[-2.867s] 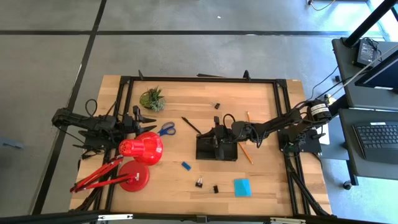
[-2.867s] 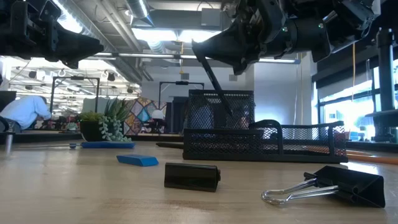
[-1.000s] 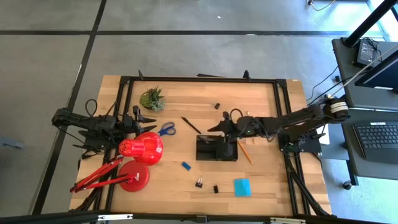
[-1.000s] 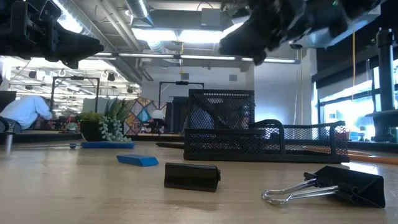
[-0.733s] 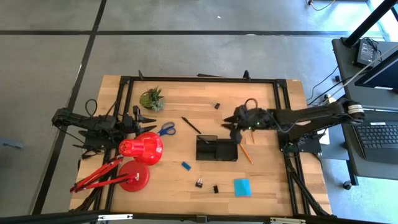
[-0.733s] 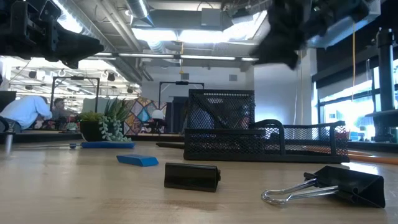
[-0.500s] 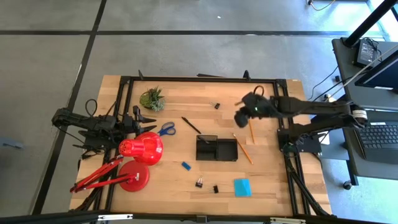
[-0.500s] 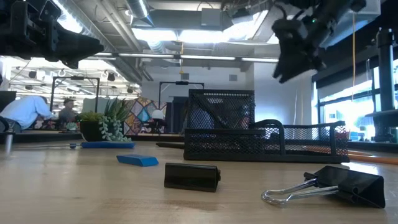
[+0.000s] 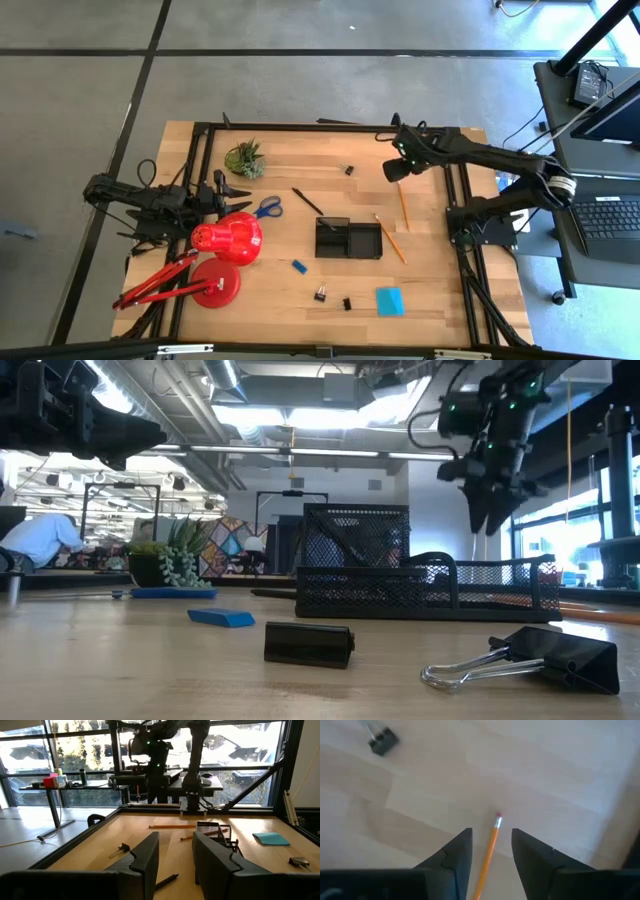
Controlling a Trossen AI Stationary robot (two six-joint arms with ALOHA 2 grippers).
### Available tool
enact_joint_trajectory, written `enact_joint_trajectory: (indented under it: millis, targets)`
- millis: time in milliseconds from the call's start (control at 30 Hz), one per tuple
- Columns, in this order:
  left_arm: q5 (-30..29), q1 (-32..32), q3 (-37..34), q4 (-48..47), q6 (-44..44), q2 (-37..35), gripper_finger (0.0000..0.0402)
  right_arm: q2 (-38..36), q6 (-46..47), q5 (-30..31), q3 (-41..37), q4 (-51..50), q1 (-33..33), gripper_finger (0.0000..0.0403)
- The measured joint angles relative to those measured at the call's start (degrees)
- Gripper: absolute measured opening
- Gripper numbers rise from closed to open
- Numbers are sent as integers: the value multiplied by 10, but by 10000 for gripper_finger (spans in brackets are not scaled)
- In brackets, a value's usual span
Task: Pick and place office supplies into organizer
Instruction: Put the top orange pencil into the black desk organizer
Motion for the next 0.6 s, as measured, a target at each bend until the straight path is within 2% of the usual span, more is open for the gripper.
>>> enact_joint_trajectory:
  millis: [233,600]
  targets:
    - [0,0,0,0,0,0,111,71,-3,-14,0,1,-33,140]
    - [0,0,0,0,0,0,111,164,-5,-15,0,31,-36,140]
